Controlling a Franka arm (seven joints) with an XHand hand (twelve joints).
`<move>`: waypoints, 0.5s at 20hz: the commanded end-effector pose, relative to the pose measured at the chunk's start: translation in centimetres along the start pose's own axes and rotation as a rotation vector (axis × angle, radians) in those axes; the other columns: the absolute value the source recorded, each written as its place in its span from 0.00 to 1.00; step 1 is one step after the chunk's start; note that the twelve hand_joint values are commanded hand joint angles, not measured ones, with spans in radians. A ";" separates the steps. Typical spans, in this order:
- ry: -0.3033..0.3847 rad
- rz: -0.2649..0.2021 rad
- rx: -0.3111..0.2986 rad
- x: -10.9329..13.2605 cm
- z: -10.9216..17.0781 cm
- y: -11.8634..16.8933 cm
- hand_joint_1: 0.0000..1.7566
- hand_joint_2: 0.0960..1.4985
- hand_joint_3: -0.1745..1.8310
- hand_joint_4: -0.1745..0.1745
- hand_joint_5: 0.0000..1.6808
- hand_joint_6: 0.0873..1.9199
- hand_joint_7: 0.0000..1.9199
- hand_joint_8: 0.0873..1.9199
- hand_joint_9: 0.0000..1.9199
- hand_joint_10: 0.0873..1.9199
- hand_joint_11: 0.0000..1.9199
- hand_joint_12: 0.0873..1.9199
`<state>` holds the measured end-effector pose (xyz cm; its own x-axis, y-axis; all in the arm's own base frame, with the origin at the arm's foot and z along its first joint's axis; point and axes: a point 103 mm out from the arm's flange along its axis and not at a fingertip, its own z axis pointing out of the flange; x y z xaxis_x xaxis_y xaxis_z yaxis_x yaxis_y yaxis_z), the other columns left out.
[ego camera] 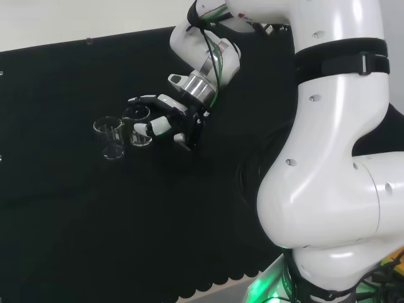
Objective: Pick up the beaker on the right.
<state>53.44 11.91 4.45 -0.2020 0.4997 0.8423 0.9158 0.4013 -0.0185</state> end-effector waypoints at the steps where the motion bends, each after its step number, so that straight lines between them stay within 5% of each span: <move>1: 0.000 -0.016 0.024 -0.1 0.4 -0.2 0.53 0.13 0.64 0.31 0.28 0.00 0.19 0.32 0.23 0.29 0.00 0.69; 10: -0.010 -0.033 0.045 0.3 1.9 0.8 0.54 0.13 0.64 0.32 0.29 0.00 0.20 0.32 0.23 0.29 0.00 0.69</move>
<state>53.41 13.58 3.71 -0.2305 0.4914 0.8399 0.8944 0.4470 -0.0160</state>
